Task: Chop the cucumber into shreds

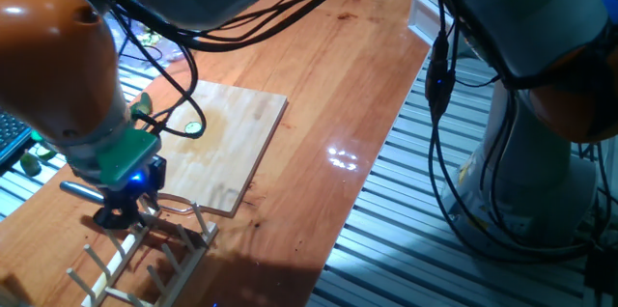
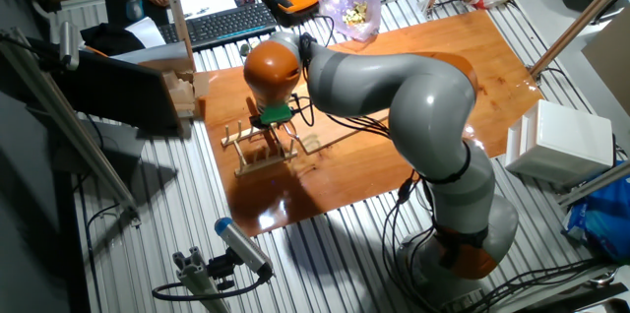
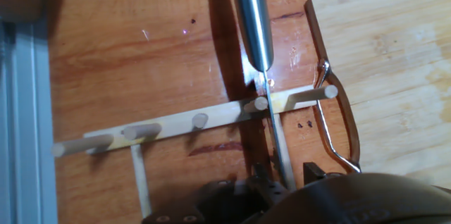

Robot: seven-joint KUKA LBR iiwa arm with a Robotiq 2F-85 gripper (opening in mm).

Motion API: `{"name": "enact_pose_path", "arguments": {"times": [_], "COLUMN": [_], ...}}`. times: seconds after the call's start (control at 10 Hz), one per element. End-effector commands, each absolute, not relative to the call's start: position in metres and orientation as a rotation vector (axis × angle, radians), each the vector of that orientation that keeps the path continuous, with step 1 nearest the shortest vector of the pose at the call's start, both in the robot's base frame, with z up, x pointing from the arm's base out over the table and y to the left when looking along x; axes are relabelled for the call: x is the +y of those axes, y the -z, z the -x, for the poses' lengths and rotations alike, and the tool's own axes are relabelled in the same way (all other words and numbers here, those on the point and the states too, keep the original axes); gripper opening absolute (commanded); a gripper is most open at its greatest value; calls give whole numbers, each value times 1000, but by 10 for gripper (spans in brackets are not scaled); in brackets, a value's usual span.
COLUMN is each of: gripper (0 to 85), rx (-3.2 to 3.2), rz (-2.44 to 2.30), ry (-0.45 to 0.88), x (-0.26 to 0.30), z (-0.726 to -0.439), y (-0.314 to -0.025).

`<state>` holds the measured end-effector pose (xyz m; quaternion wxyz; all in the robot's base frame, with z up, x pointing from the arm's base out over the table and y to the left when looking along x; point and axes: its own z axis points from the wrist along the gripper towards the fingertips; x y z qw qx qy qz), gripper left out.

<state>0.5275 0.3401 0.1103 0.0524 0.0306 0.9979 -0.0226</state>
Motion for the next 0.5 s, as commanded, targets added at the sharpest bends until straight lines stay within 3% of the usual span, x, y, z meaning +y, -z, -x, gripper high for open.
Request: {"name": "enact_pose_path", "arguments": {"times": [0.0, 0.4], "gripper": [340, 340], "rx": [3038, 3036], "rz": [-94, -150], "ry": [67, 64], "x": [339, 339], "z": [-528, -525], "y": [-108, -100]}}
